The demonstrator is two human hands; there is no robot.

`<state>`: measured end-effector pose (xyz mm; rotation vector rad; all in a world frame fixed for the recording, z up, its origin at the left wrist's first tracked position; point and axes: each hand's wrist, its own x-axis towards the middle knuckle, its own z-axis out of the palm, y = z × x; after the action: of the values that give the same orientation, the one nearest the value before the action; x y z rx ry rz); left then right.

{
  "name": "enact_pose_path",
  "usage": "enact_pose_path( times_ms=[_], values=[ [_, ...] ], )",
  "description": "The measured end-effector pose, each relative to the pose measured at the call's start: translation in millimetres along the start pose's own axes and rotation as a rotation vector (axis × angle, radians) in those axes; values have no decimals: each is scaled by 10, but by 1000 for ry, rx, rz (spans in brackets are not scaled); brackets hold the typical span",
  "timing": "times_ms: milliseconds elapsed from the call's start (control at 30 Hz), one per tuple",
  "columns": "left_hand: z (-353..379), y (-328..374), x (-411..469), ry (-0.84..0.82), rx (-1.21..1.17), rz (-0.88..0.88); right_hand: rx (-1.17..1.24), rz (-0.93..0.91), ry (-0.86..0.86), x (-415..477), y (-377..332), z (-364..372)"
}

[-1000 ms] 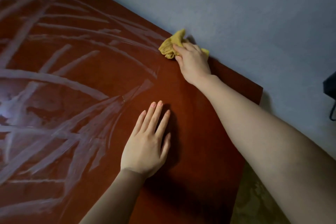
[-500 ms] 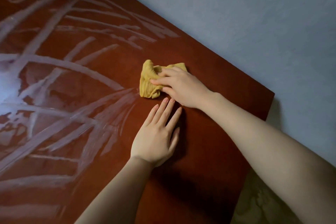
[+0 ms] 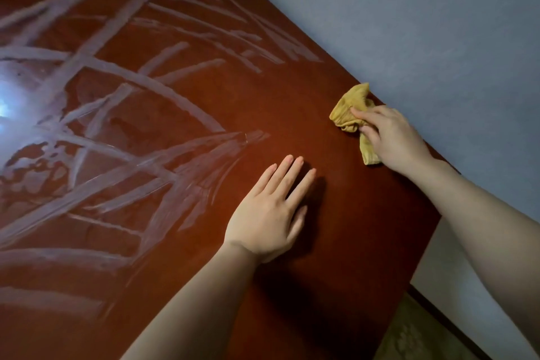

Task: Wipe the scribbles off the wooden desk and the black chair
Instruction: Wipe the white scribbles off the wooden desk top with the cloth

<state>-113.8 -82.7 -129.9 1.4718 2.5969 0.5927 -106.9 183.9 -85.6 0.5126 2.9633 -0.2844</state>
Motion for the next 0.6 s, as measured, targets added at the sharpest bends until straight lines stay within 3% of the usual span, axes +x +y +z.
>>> enact_pose_path(
  times_ms=[333,467,600],
  values=[
    [23,-30,10,9,-3,-14,31,230,125,1022,-437,130],
    [26,-14,10,12,-3,-12,19,142,165,1211,-810,215],
    [17,-33,23,2,9,-22,25,-68,181,1069,-1176,338]
  ],
)
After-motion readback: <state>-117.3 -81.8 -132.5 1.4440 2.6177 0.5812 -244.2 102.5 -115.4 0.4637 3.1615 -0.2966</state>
